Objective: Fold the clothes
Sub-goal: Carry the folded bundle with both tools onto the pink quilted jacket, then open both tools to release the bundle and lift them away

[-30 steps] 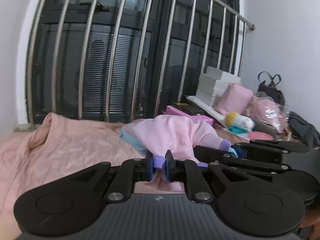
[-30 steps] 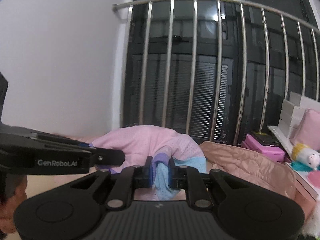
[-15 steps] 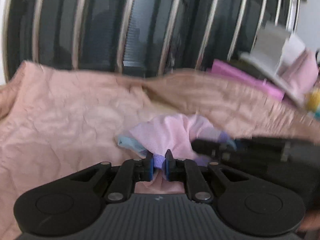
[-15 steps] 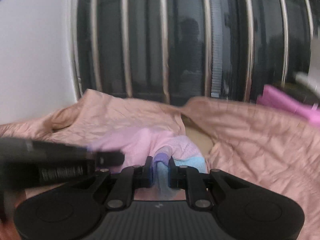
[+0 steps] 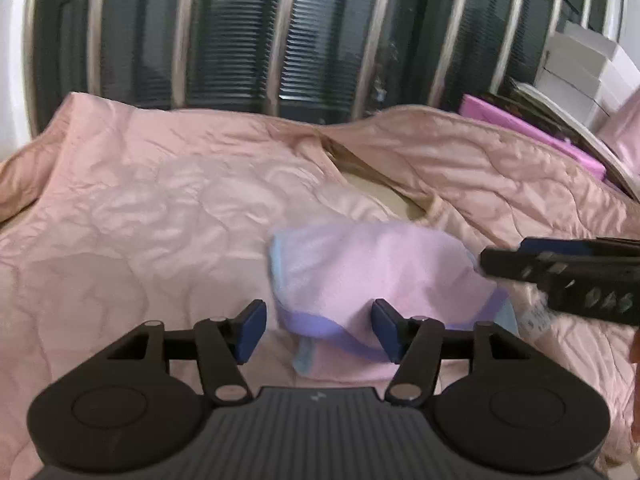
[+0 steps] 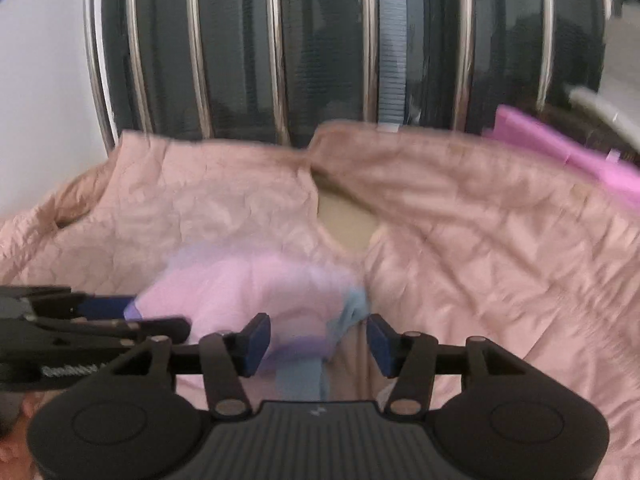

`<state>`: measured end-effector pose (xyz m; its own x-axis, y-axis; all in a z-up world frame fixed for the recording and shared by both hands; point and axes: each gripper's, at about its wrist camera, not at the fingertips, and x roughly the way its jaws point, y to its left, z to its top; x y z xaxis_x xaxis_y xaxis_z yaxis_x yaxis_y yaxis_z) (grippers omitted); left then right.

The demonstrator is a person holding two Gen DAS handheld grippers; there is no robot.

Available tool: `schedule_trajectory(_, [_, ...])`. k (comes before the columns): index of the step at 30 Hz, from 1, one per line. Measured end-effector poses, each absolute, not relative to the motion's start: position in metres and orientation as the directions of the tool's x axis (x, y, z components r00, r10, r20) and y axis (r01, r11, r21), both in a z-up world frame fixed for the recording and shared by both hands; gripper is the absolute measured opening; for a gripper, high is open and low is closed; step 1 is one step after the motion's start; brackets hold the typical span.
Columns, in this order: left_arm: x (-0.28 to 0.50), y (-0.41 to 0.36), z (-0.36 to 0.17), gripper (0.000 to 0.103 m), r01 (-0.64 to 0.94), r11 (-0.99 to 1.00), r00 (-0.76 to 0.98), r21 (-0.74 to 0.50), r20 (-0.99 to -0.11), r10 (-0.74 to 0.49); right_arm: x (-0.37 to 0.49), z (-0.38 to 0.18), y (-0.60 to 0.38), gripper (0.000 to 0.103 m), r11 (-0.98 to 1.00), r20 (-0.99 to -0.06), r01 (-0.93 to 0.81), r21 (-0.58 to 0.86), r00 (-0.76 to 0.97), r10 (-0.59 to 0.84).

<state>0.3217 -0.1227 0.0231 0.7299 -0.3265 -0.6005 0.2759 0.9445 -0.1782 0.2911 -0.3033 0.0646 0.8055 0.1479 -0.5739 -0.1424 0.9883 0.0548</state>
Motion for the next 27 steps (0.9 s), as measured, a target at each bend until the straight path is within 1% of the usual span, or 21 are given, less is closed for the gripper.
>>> schedule_trajectory(2, [0.322, -0.121, 0.026, 0.061, 0.265, 0.946, 0.734, -0.185, -0.598, -0.322, 0.290, 0.072, -0.306, 0.042, 0.985, -0.530, -0.143, 0.097, 0.830, 0.173])
schedule_trajectory(3, [0.322, -0.121, 0.028, 0.062, 0.259, 0.947, 0.736, -0.188, -0.597, -0.320, 0.291, 0.071, -0.305, 0.026, 0.980, -0.523, -0.154, 0.126, 0.829, 0.198])
schedule_trajectory(4, [0.322, -0.120, 0.028, 0.062, 0.253, 0.949, 0.736, -0.189, -0.598, -0.316, 0.293, 0.068, -0.304, 0.017, 0.973, -0.524, -0.170, 0.160, 0.820, 0.229])
schedule_trajectory(6, [0.325, -0.121, 0.023, 0.062, 0.242, 0.955, 0.726, -0.171, -0.621, -0.295, 0.300, 0.057, -0.297, 0.017, 0.972, -0.566, -0.180, 0.149, 0.791, 0.233])
schedule_trajectory(8, [0.326, -0.122, 0.020, 0.063, 0.241, 0.956, 0.720, -0.166, -0.630, -0.291, 0.306, 0.044, -0.291, 0.017, 0.981, -0.626, -0.170, 0.089, 0.757, 0.188])
schedule_trajectory(10, [0.326, -0.124, 0.017, 0.064, 0.240, 0.958, 0.718, -0.160, -0.634, -0.286, 0.309, 0.039, -0.293, 0.016, 0.983, -0.650, -0.169, 0.072, 0.740, 0.174])
schedule_trajectory(15, [0.326, -0.125, 0.012, 0.065, 0.239, 0.960, 0.716, -0.146, -0.641, -0.276, 0.299, 0.056, -0.304, 0.017, 0.986, -0.605, -0.143, 0.087, 0.779, 0.167])
schedule_trajectory(17, [0.326, -0.126, 0.012, 0.067, 0.240, 0.962, 0.717, -0.134, -0.643, -0.268, 0.298, 0.059, -0.307, 0.017, 0.984, -0.595, -0.146, 0.105, 0.783, 0.180])
schedule_trajectory(18, [0.325, -0.126, 0.011, 0.069, 0.240, 0.962, 0.718, -0.129, -0.644, -0.265, 0.300, 0.055, -0.308, 0.017, 0.983, -0.610, -0.147, 0.107, 0.771, 0.182])
schedule_trajectory(20, [0.326, -0.126, 0.011, 0.070, 0.237, 0.963, 0.715, -0.129, -0.648, -0.263, 0.308, 0.042, -0.308, 0.018, 0.987, -0.669, -0.131, 0.088, 0.727, 0.156])
schedule_trajectory(21, [0.326, -0.126, 0.011, 0.070, 0.235, 0.963, 0.714, -0.130, -0.649, -0.262, 0.310, 0.038, -0.308, 0.019, 0.988, -0.680, -0.129, 0.079, 0.718, 0.148])
schedule_trajectory(22, [0.326, -0.126, 0.011, 0.070, 0.233, 0.964, 0.713, -0.131, -0.651, -0.261, 0.308, 0.041, -0.309, 0.023, 0.989, -0.676, -0.124, 0.078, 0.723, 0.144])
schedule_trajectory(24, [0.327, -0.125, 0.011, 0.070, 0.231, 0.964, 0.710, -0.134, -0.654, -0.261, 0.303, 0.051, -0.312, 0.024, 0.991, -0.655, -0.110, 0.078, 0.744, 0.135])
schedule_trajectory(25, [0.327, -0.125, 0.012, 0.070, 0.229, 0.964, 0.709, -0.136, -0.655, -0.261, 0.301, 0.054, -0.313, 0.027, 0.991, -0.641, -0.107, 0.081, 0.756, 0.134])
schedule_trajectory(27, [0.328, -0.124, 0.013, 0.071, 0.226, 0.964, 0.706, -0.142, -0.658, -0.263, 0.300, 0.056, -0.316, 0.029, 0.991, -0.630, -0.102, 0.092, 0.765, 0.137])
